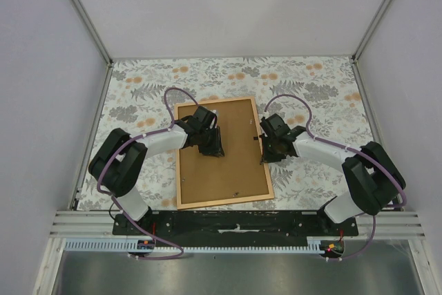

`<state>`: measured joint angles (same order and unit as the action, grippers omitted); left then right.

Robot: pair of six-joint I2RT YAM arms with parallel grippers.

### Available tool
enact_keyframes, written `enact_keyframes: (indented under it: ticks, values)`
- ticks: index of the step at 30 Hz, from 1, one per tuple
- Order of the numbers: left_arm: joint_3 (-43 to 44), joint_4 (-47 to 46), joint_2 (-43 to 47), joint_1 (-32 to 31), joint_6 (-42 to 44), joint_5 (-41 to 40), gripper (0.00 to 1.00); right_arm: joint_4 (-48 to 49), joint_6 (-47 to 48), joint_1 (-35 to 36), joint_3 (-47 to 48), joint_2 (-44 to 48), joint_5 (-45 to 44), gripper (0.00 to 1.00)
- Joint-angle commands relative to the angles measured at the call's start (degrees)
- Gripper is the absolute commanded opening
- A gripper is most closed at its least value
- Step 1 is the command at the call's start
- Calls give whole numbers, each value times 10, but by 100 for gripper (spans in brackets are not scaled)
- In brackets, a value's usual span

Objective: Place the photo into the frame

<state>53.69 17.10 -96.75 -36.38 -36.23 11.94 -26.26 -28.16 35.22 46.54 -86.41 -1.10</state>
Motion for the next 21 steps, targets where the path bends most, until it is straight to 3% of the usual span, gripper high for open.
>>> enact_keyframes:
  ticks: [1, 3, 6, 15, 21]
  values:
    - [-14, 7, -16, -2, -2, -25, 33, -8, -2, 7, 19, 18, -29, 25]
    - [-14, 7, -15, -3, -1, -23, 33, -9, -1, 8, 30, 33, -36, 48]
    - [-14, 8, -13, -2, 1, -22, 33, -14, -8, 6, 78, 28, -69, 67]
    - [-1, 21, -10, -2, 12, -19, 33, -31, -4, -16, 296, -175, -109, 73]
    - [4, 28, -5, -3, 15, -14, 33, -47, -4, -28, 369, -234, -128, 74]
